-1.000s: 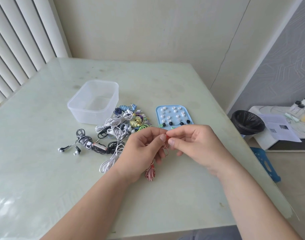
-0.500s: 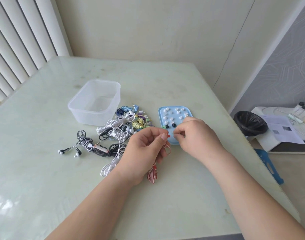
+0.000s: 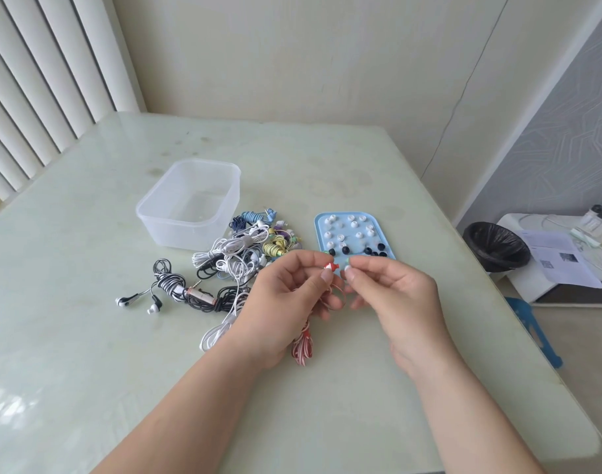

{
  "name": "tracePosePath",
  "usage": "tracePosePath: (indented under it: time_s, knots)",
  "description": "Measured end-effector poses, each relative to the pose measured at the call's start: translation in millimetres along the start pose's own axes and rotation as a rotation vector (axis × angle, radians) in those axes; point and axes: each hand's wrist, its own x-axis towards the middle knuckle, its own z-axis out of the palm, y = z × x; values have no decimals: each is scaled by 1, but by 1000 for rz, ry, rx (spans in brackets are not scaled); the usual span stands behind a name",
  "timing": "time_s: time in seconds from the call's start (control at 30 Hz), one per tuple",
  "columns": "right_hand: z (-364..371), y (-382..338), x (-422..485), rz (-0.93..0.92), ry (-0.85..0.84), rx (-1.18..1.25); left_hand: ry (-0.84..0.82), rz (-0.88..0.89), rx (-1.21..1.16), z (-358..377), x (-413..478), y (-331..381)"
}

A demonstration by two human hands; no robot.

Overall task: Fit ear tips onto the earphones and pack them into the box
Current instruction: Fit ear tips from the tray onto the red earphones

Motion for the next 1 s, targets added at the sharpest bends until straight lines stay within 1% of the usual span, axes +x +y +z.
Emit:
tracePosePath:
  time_s: [0.07,0.17,0.33,0.67,0.83,1.0]
  knots:
    - [0,7,-3,35,-4,77,-2,8,5,1,0,0]
    - [-1,10,-1,48,-3,127,-13,11,41,1,-1,-1]
    - [-3,5,0,73,-7,272,-23,47,156,1,-2,-2]
    - [-4,8,-1,57,-66,220,-57,66,197,0,-3,-1]
    - [-4,7,-1,58,-49,222,-88,67,170,-1,-3,0]
    - [-4,6,-2,57,-63,224,-76,71,170,-1,-3,-1]
